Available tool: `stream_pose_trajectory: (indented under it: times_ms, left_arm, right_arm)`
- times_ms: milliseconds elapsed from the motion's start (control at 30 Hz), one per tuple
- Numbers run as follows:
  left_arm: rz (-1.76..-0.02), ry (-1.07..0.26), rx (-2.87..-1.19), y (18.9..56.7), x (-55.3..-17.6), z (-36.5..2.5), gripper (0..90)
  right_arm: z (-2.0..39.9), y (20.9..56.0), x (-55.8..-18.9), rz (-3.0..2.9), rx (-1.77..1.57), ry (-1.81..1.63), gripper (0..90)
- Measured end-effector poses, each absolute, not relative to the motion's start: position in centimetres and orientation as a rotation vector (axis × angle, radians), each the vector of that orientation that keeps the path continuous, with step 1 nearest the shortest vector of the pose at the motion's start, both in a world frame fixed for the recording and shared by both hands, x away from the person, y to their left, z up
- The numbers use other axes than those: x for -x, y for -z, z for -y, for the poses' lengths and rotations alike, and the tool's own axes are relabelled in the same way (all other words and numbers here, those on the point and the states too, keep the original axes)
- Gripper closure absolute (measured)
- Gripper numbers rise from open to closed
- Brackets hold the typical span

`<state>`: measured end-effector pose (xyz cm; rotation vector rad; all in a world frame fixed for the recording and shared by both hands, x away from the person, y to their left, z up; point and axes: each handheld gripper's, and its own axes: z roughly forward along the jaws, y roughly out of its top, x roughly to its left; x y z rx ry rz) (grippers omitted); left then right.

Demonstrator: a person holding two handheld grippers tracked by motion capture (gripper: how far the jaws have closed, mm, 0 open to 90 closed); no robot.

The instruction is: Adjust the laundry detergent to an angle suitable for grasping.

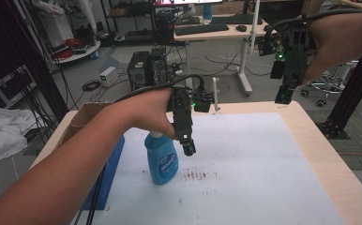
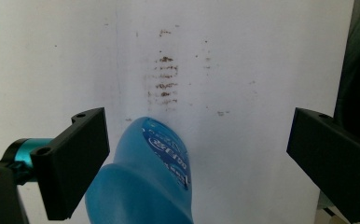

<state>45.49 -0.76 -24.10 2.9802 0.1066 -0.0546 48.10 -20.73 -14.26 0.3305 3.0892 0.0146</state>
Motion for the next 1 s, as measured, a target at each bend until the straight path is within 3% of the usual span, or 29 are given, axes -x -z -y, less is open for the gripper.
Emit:
stream_pose_trajectory:
  times_ms: [1000]
  left_arm:
    - [-0.119,0.056,-2.992,24.45,-45.71,0.82,5.6]
  right_arm:
    - [21.24,14.61,-48.69,-3.091,-0.332,-0.017,3.1]
